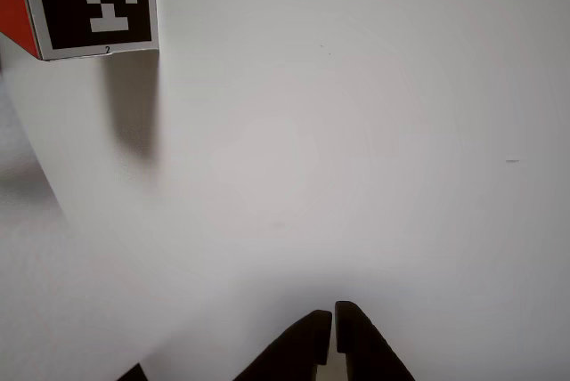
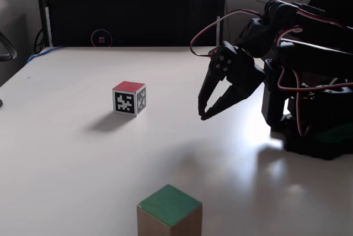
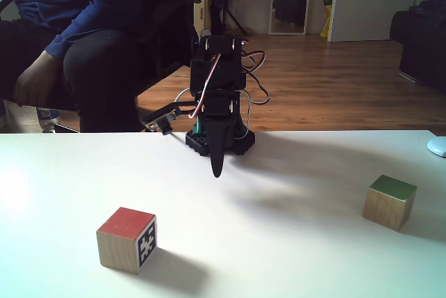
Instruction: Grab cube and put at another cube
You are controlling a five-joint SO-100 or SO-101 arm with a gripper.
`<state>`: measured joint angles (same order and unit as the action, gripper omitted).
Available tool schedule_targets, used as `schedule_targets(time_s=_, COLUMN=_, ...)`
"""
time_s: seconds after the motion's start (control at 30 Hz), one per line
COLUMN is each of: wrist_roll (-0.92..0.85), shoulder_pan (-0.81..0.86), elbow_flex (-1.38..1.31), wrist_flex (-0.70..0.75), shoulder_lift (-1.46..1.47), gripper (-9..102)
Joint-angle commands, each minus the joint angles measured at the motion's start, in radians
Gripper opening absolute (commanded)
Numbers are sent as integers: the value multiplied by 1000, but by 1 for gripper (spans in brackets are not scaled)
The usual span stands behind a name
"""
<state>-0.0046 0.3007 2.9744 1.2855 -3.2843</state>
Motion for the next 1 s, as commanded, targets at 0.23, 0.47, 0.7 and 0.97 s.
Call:
schedule_targets(time_s=0.23, wrist_roll=-112, shoulder_pan=-57, elbow_flex=-81, wrist_flex=-26, shoulder_lift=-2, gripper=5)
schedule_targets(time_s=0.47, wrist_roll=-29, shoulder_pan=-298, elbow_flex=-537, wrist_flex=-9, shoulder_lift=543, gripper=13)
schedule_targets(time_s=0.7, wrist_roll=-133, shoulder_pan=-476, elbow_flex=-893, wrist_flex=117, shoulder_lift=899, gripper=23)
schedule_targets(time_s=0.97, wrist_roll=-187, shoulder_pan=-630, elbow_flex=-1158, wrist_flex=310, shoulder_lift=1060, gripper=35)
